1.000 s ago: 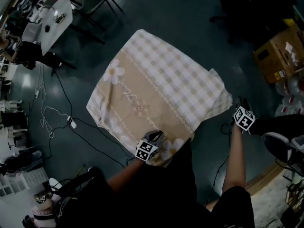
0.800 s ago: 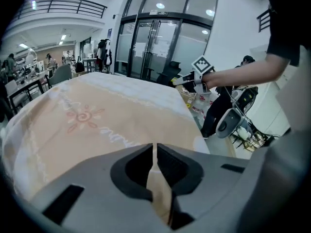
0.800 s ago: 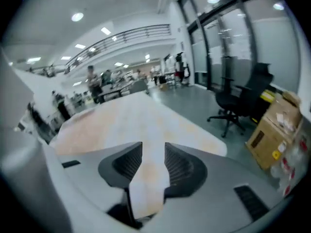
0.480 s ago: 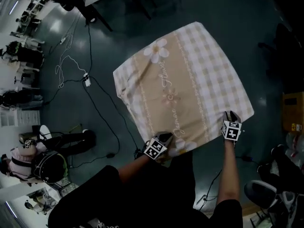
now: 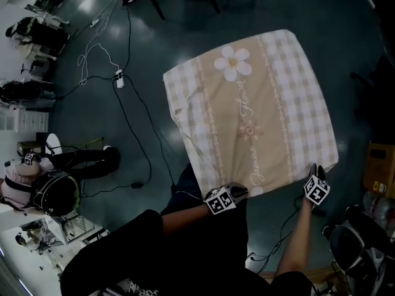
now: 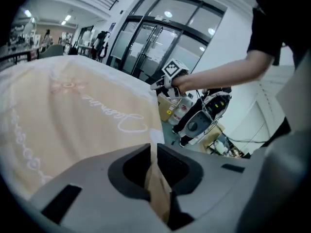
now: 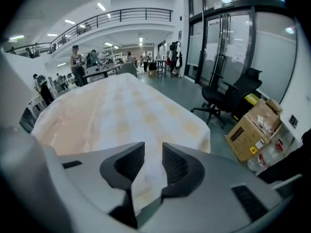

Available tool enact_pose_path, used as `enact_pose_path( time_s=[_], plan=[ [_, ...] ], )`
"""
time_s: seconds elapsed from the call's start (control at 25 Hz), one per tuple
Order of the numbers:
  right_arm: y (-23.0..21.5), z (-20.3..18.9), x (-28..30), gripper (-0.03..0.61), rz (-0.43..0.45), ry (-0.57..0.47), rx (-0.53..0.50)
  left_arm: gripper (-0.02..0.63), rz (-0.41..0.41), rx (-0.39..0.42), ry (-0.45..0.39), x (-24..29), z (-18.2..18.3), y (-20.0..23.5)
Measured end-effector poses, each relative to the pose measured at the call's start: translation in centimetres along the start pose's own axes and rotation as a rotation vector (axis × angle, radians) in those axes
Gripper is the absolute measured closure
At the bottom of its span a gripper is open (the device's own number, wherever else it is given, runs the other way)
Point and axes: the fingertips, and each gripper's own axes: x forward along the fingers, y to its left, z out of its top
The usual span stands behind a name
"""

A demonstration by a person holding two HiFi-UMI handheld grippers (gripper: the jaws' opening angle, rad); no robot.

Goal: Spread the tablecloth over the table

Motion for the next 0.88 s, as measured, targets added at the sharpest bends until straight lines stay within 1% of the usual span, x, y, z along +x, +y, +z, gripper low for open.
enact_pose_path(
  time_s=[0.04, 0.08, 0.16, 0.2, 0.28, 0.36, 0.44, 0.48, 0.56, 0.64, 0.76, 0.84, 0.88],
  plan=[
    [1.6, 0.0, -1.9, 0.453, 0.009, -0.038, 0.011, 0.578, -0.022, -0.026, -0.022, -1.2, 0.4, 0.6],
    [3.9, 0.1, -3.8, 0.453, 0.034, -0.08, 0.017, 0.578, -0.021, -0.04, -0.057, -2.9, 1.0, 1.8],
    [10.9, -0.5, -6.8, 0.453, 0.124, -0.134, 0.01, 0.578, 0.031, -0.034, -0.126, -6.9, 2.0, 6.4],
    [15.2, -1.4, -7.7, 0.453, 0.179, -0.139, 0.003, 0.578, 0.072, -0.02, -0.15, -9.1, 2.5, 9.5],
    [24.4, -4.3, -9.0, 0.453, 0.283, -0.112, 0.009, 0.578, 0.161, 0.016, -0.173, -13.9, 3.3, 16.7],
    [33.0, -7.5, -10.3, 0.453, 0.359, -0.055, 0.06, 0.578, 0.24, 0.06, -0.161, -18.8, 3.9, 23.7],
    [39.8, -10.0, -11.6, 0.453, 0.393, 0.001, 0.126, 0.578, 0.304, 0.1, -0.137, -23.2, 4.6, 29.9],
    [42.3, -10.7, -11.9, 0.453, 0.396, 0.02, 0.145, 0.578, 0.329, 0.118, -0.128, -25.1, 5.0, 32.5],
    [45.6, -11.4, -11.9, 0.453, 0.382, 0.045, 0.143, 0.578, 0.362, 0.132, -0.104, -28.0, 5.8, 36.7],
    [47.0, -12.3, -11.3, 0.453, 0.341, 0.072, 0.128, 0.578, 0.388, 0.119, -0.08, -30.2, 6.2, 39.6],
    [47.2, -13.8, -10.4, 0.453, 0.276, 0.115, 0.161, 0.578, 0.436, 0.124, -0.036, -32.2, 6.1, 42.5],
    [47.1, -14.9, -10.2, 0.453, 0.256, 0.136, 0.188, 0.578, 0.447, 0.145, 0.001, -32.3, 6.0, 43.7],
    [47.0, -15.3, -10.2, 0.462, 0.245, 0.137, 0.19, 0.578, 0.443, 0.159, 0.023, -32.2, 6.0, 44.2]
  ],
)
